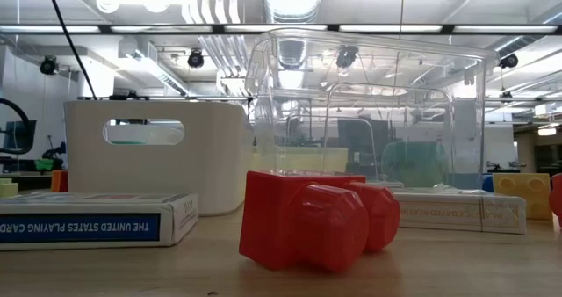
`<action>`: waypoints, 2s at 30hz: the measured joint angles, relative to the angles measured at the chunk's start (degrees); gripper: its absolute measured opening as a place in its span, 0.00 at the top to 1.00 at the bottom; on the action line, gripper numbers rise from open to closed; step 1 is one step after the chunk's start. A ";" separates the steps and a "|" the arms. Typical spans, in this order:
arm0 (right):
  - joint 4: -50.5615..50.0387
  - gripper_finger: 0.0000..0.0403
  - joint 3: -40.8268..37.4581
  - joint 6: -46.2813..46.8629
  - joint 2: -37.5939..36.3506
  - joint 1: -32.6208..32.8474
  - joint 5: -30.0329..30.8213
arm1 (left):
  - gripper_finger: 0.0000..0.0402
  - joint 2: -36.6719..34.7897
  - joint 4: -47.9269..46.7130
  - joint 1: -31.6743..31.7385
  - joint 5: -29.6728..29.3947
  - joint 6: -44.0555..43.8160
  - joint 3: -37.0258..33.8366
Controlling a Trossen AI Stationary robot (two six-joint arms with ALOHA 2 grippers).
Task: Pick & Place Toys
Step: Put the green game piece into the yellow bin
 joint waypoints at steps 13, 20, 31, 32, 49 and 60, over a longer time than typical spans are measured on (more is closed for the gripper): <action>-0.67 0.48 0.00 -0.53 -0.09 0.07 -0.41 | 0.62 -0.05 -0.83 0.04 2.53 -0.20 0.02; -4.01 0.39 0.00 -3.10 -0.47 0.39 0.02 | 0.62 -1.90 -7.09 0.02 2.78 -2.63 0.04; -14.13 0.37 0.00 2.56 -1.29 0.59 0.46 | 0.62 -9.38 -25.70 0.00 -1.40 -8.08 0.07; -15.38 0.37 0.00 3.51 -1.30 0.68 0.46 | 0.62 -10.02 -27.45 0.00 -2.44 -8.63 0.07; -38.54 0.36 -0.02 19.94 -1.44 5.89 6.23 | 0.62 -11.56 -57.60 3.39 -20.46 -23.05 0.07; -41.97 0.36 0.02 22.82 -2.49 11.85 12.93 | 0.62 -11.54 -64.40 25.71 -7.44 -23.86 -0.47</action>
